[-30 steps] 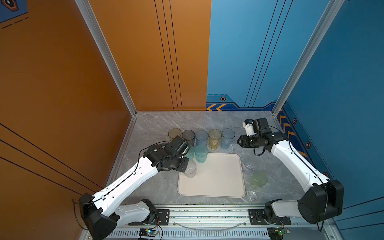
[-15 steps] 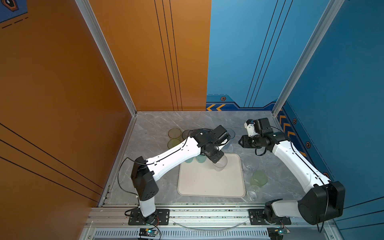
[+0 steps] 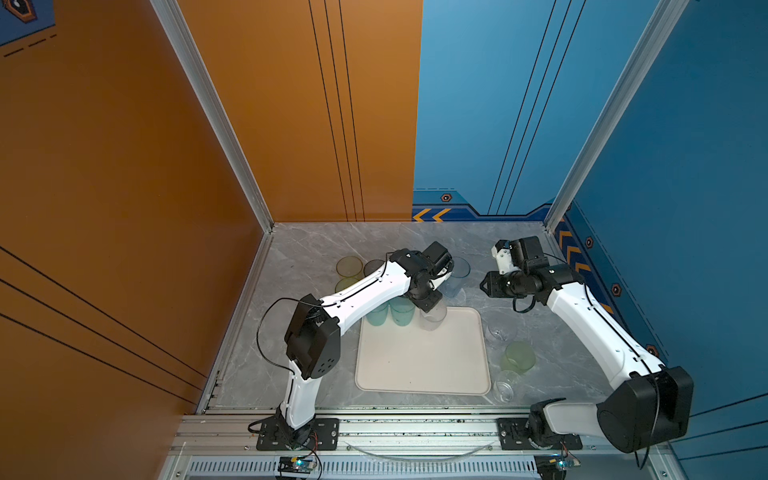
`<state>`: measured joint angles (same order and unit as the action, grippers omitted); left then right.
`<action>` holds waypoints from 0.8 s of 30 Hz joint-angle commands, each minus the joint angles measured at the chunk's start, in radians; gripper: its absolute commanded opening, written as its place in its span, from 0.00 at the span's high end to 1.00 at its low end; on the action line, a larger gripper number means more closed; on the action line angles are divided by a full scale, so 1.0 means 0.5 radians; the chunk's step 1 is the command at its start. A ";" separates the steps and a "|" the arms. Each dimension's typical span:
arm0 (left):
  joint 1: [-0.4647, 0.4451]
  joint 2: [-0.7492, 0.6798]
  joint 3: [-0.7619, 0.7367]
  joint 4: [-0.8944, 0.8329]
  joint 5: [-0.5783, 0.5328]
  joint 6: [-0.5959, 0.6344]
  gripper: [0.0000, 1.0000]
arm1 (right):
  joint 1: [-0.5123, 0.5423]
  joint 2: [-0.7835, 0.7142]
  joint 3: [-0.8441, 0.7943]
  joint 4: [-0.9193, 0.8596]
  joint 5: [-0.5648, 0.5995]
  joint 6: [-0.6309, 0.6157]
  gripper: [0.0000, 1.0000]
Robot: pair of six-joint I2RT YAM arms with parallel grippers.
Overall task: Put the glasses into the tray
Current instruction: 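Lift and carry the clear dimpled cup with the left gripper over the tray, then lower the clear dimpled cup onto the tray with the left gripper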
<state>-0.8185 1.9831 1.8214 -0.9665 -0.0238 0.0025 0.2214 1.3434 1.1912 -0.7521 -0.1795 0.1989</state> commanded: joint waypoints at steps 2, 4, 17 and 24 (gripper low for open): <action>0.017 0.054 0.063 0.079 0.067 0.049 1.00 | 0.002 0.025 0.077 -0.080 0.054 -0.009 0.62; 0.023 0.070 0.069 0.112 0.091 0.051 1.00 | 0.011 0.037 0.089 -0.084 0.058 -0.011 0.62; 0.050 0.130 0.054 0.147 0.017 0.050 1.00 | 0.038 0.074 0.112 -0.111 0.090 -0.014 0.62; 0.062 0.133 0.051 0.152 -0.028 0.054 1.00 | 0.039 0.084 0.109 -0.118 0.095 -0.015 0.61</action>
<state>-0.7979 2.0445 1.8408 -0.8917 -0.0116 0.0193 0.2359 1.3746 1.2213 -0.7776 -0.1532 0.1989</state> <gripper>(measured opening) 0.060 0.384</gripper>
